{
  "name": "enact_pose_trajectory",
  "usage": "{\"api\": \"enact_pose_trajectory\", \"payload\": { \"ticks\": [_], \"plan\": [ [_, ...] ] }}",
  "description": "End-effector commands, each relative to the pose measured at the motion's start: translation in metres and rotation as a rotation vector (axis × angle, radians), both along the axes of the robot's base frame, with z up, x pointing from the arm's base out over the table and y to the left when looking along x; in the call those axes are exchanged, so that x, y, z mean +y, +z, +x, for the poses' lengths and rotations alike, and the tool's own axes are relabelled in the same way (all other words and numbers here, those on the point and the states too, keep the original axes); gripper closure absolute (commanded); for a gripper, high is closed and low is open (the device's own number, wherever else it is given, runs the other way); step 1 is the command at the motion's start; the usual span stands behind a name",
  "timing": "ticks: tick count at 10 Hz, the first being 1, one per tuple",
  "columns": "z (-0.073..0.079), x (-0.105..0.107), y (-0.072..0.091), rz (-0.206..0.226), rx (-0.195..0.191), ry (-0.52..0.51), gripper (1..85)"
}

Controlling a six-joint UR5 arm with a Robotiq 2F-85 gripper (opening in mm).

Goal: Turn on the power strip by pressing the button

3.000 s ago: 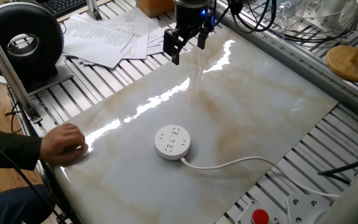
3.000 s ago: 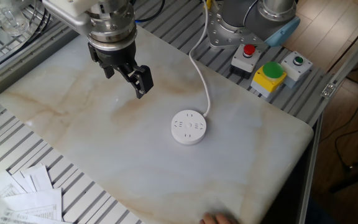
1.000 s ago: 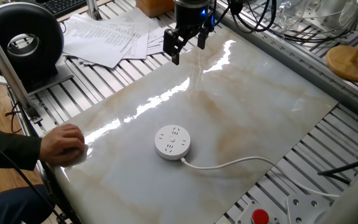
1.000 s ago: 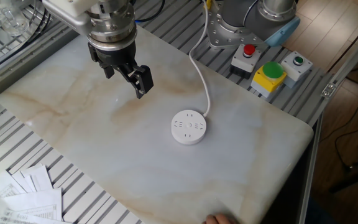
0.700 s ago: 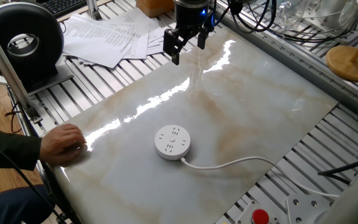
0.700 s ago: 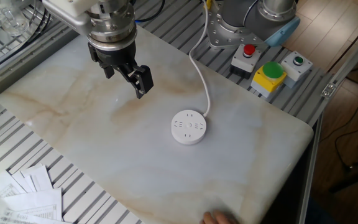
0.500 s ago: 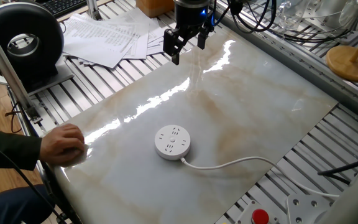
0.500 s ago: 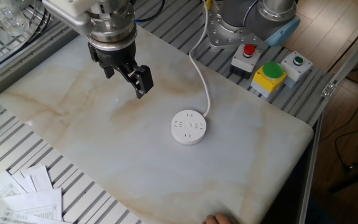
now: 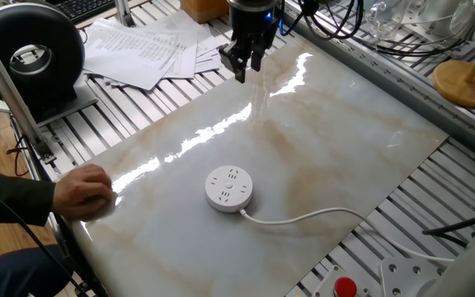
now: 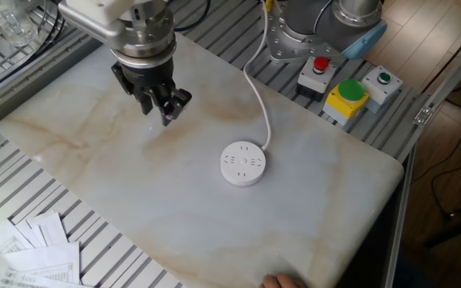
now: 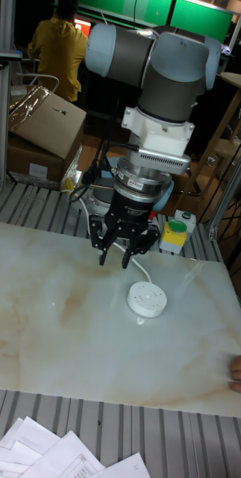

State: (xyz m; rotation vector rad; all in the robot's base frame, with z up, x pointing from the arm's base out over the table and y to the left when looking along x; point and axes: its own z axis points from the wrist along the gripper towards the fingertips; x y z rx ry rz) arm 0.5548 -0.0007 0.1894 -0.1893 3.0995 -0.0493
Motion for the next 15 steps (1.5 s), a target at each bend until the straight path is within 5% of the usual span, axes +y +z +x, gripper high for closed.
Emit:
{"api": "enact_pose_trajectory", "payload": {
  "ticks": [1, 3, 7, 13, 15],
  "plan": [
    [0.001, 0.006, 0.001, 0.017, -0.005, 0.018, 84.7],
    [-0.013, 0.041, 0.002, 0.143, 0.039, -0.087, 84.7],
    [-0.015, 0.045, -0.008, 0.065, -0.051, -0.150, 84.7],
    [-0.013, 0.025, 0.003, 0.011, 0.005, -0.098, 84.7],
    [-0.020, 0.029, 0.003, 0.024, 0.033, -0.049, 84.7]
  ]
}}
